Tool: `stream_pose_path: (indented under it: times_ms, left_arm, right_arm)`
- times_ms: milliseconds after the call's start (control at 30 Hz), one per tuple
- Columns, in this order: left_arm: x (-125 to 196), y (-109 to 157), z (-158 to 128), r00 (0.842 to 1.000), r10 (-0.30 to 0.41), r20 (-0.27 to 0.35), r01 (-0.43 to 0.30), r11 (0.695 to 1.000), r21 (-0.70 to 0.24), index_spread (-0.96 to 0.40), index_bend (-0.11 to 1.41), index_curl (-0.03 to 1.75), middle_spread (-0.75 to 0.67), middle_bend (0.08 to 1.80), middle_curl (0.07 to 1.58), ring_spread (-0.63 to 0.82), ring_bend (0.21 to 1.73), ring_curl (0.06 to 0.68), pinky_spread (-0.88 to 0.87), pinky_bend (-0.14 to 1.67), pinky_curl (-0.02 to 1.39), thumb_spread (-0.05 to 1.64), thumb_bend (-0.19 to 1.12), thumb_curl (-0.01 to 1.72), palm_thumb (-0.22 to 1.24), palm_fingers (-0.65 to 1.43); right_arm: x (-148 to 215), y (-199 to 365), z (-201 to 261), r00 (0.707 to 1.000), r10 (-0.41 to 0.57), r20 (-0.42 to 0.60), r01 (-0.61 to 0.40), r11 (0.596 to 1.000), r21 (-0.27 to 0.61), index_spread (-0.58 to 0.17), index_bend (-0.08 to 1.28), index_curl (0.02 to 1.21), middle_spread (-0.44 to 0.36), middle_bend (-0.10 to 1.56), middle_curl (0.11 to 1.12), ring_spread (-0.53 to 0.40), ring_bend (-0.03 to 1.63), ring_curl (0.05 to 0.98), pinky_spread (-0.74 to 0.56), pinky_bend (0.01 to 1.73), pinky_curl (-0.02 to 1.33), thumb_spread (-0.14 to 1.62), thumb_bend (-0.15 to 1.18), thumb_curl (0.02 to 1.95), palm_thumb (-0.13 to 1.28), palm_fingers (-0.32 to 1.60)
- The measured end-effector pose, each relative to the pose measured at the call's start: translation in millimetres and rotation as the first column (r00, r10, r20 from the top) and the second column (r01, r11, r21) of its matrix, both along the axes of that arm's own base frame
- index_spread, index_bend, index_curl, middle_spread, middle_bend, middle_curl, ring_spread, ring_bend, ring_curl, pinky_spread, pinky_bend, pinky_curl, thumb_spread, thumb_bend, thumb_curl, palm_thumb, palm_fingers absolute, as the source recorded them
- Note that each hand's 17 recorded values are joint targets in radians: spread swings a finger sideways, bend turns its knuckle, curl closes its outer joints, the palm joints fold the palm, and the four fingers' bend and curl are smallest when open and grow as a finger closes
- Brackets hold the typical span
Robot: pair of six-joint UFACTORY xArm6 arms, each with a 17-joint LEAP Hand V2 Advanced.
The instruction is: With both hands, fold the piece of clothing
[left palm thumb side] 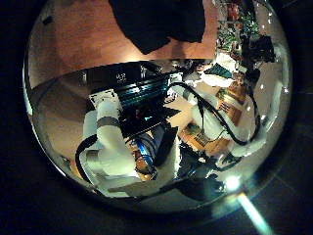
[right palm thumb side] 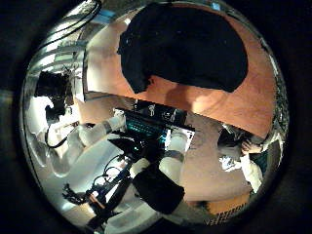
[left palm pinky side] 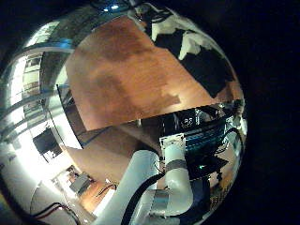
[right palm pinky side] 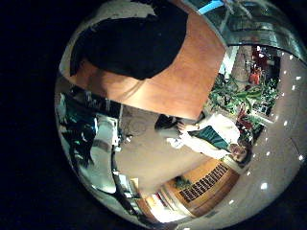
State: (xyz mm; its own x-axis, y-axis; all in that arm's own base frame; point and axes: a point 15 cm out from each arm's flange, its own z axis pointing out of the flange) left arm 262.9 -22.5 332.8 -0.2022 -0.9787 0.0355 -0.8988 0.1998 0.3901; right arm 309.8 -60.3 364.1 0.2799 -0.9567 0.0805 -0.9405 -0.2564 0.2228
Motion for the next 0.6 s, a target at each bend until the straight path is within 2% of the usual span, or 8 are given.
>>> stream_pose_path:
  times_ms: [200,467,600]
  left_arm:
    - [-1,-19,1,1.000,0.003,0.002,-0.003,0.998,-0.058,0.00,0.16,0.32,0.24,0.19,0.36,0.33,0.70,0.209,0.32,0.48,0.36,1.11,-0.02,0.26,0.09,0.11]
    - [-3,-33,-6,0.999,-0.043,-0.006,0.042,0.998,-0.052,0.00,0.16,0.32,0.23,0.19,0.36,0.33,0.70,0.208,0.32,0.48,0.36,1.11,-0.01,0.27,0.12,0.11]
    - [12,-52,-18,0.994,-0.093,0.054,0.096,0.994,-0.055,0.00,0.16,0.32,0.23,0.19,0.36,0.34,0.70,0.210,0.32,0.46,0.35,1.12,-0.01,0.28,0.17,0.11]
  right_arm:
    - [0,-9,1,1.000,0.026,-0.007,-0.026,0.999,-0.026,-0.321,0.16,0.28,0.048,0.22,0.36,0.159,0.56,0.226,0.35,0.64,0.19,1.34,-0.01,0.21,0.30,0.07]
    - [1,-7,-5,1.000,0.017,-0.019,-0.017,1.000,-0.016,-0.320,0.16,0.28,0.049,0.21,0.36,0.160,0.54,0.230,0.35,0.62,0.21,1.34,-0.01,0.20,0.30,0.08]
    - [3,-7,-9,0.999,0.009,-0.031,-0.010,1.000,-0.015,-0.316,0.16,0.28,0.049,0.20,0.36,0.160,0.53,0.232,0.35,0.61,0.22,1.34,-0.01,0.20,0.30,0.09]
